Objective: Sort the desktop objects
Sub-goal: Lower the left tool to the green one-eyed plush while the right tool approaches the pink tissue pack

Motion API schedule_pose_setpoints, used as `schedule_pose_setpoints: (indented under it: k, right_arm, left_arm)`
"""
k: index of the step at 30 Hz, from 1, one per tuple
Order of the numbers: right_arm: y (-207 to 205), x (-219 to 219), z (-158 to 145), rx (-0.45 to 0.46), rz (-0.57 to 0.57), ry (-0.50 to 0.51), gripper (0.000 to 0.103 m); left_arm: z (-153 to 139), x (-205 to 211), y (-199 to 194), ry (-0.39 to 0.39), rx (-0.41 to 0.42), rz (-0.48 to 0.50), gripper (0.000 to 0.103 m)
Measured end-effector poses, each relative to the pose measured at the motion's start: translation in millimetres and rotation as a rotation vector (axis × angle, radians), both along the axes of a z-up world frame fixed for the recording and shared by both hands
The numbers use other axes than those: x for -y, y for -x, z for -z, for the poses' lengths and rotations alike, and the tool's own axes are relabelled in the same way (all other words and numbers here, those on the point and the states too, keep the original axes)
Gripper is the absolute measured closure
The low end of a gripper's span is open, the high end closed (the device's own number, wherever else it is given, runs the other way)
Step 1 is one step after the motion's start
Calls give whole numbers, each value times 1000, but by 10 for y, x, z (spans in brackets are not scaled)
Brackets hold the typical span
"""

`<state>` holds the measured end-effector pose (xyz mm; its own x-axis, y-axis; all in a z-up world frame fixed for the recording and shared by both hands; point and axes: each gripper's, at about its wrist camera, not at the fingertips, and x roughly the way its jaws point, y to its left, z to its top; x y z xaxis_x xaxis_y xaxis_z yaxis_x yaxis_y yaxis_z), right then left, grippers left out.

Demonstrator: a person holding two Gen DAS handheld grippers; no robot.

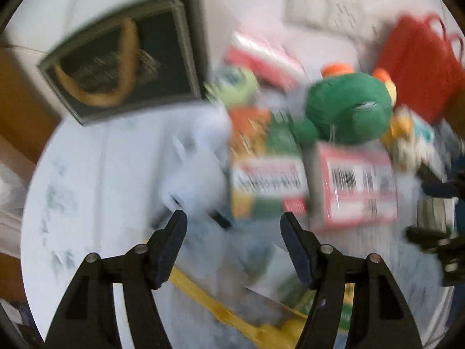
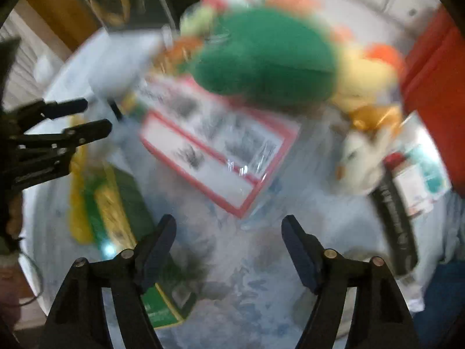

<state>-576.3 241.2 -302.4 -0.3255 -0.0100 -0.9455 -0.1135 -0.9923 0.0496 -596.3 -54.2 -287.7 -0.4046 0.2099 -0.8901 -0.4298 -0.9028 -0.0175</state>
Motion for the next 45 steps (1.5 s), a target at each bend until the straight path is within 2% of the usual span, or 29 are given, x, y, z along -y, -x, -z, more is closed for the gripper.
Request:
schedule_pose_setpoints:
  k: [1, 3, 5, 7, 8, 10, 13, 14, 15, 16, 18, 20, 22, 26, 28, 30, 31, 33, 35, 37, 38, 40, 41, 43, 45]
  right_arm:
    - [22, -38, -183, -60, 11, -29, 20]
    - [148, -200, -566, -189, 65, -77, 8]
    - [378, -423, -800, -262, 126, -138, 8]
    - [756, -721, -839, -273, 183, -212, 17]
    - [913, -829, -809, -260, 203, -223, 25]
    - [1303, -1122, -592, -205, 241, -205, 25]
    - [1692, -1436, -42, -110, 265, -165, 24]
    - [1787, -1482, 212, -60, 261, -145, 24]
    - [1838, -1484, 427, -12, 247, -132, 24]
    - [1822, -1453, 586, 17, 241, -101, 24]
    - [1696, -1405, 773, 35, 251, 21, 24]
    - [1522, -1254, 775, 50, 199, 29, 25]
    - [1317, -1153, 787, 87, 185, 77, 25]
    - [684, -606, 826, 159, 61, 95, 23]
    - [438, -389, 836, 215, -6, 140, 23]
    - [328, -230, 731, 230, -76, 111, 21]
    - [342, -198, 582, 192, -97, 69, 18]
    - [467, -249, 260, 83, -98, 23, 1]
    - [702, -415, -103, -65, -59, -41, 0]
    - [1001, -634, -289, -156, -10, -78, 0]
    - [1182, -764, -303, -174, 21, -83, 0]
    - [1450, -994, -194, -191, 78, -75, 0]
    - [1598, -1088, -72, -193, 89, -29, 0]
    - [1837, -1148, 63, -196, 83, 25, 0]
    - [1999, -1117, 228, -207, 44, 10, 0]
  left_arm:
    - [-53, 20, 101, -15, -10, -28, 34]
    - [-60, 48, 279, -34, -14, -63, 34]
    - [9, 22, 585, -48, -6, -111, 34]
    - [131, -51, 922, -44, -8, -139, 34]
    - [204, -91, 1049, -31, -5, -154, 34]
    - [351, -181, 1255, -18, 13, -161, 34]
    - [593, -328, 1515, 30, 20, -185, 34]
    - [697, -361, 1583, 43, 36, -196, 31]
    - [723, -358, 1599, 11, 15, -209, 24]
    - [756, -368, 1606, 18, 31, -209, 24]
    - [883, -401, 1552, 4, 117, -169, 22]
    - [972, -474, 1332, 71, 93, -107, 17]
    - [1019, -458, 1096, 59, 127, -65, 18]
    - [915, -478, 521, 170, 5, 46, 18]
    - [785, -437, 300, 171, -9, 100, 18]
    - [663, -379, 259, 137, -9, 111, 18]
    - [567, -327, 318, 99, -30, 84, 18]
    - [423, -275, 577, 54, -85, 8, 18]
    - [382, -313, 887, -14, -94, -67, 18]
    - [446, -411, 1176, -74, -65, -93, 18]
    - [528, -516, 1342, -97, -64, -109, 18]
    - [601, -725, 1384, -89, -77, -117, 18]
    - [705, -842, 1509, -72, -88, -125, 18]
    - [871, -947, 1648, -36, -97, -142, 18]
    - [1067, -981, 1783, -33, -69, -170, 18]
